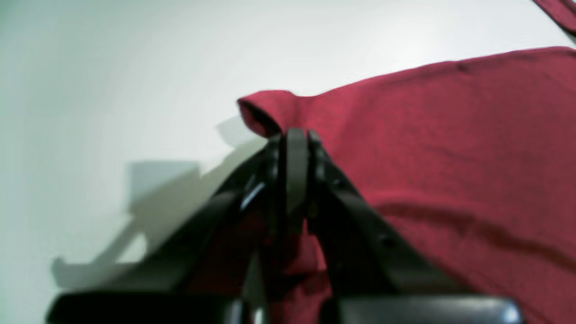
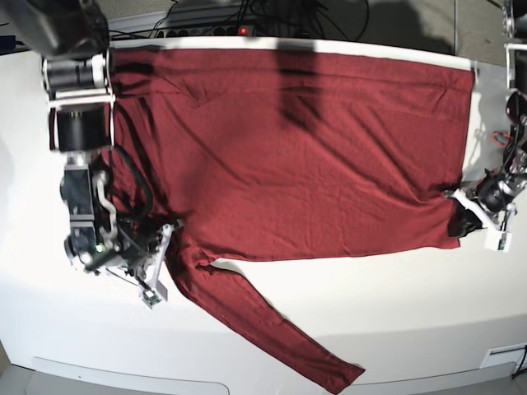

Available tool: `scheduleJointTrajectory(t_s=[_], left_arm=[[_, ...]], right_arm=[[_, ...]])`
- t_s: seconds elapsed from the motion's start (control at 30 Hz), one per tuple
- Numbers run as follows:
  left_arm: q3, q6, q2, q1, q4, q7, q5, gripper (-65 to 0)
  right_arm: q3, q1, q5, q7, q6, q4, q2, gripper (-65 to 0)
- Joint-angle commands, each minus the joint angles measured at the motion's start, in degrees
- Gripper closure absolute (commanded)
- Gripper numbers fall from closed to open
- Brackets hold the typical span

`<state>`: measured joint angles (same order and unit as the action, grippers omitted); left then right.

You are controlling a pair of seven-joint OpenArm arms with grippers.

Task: Fold the T-shirt properly
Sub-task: 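Grasp the hem with both grippers and fold it onto the shoulders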

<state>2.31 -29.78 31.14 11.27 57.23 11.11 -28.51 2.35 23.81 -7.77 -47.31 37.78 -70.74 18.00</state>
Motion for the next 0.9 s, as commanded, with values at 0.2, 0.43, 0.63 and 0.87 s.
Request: scheduleJointTrajectory(t_s=[0.2,0.43,0.63,0.87], left_arm=[[-1.55,0.28,4.33,-6.8,9.77,0.04,-3.5,0.0],[-8.68,0.24,4.11,-14.78,15.85,0.2,-3.48,0.0],[-13.33,0.24,4.11,-20.09,18.86,0.11,-3.48,0.0],[-13.86,0.24,4.13,-20.96,19.02,2.93,-3.06,0.0]], right_arm=[[-8.46,-10.88,-6.4,-1.81,-0.15,-15.87,3.63,0.0],[-15.19,-18.34,-7.91,-1.27,-0.09,-19.1,5.9,0.0],[-19.08,-21.14,-10.49,-1.62,0.04,-19.12,7.67,0.0],[-22.64,-23.8,-11.06,-2.23,1.31,-19.17,8.22,0.0]])
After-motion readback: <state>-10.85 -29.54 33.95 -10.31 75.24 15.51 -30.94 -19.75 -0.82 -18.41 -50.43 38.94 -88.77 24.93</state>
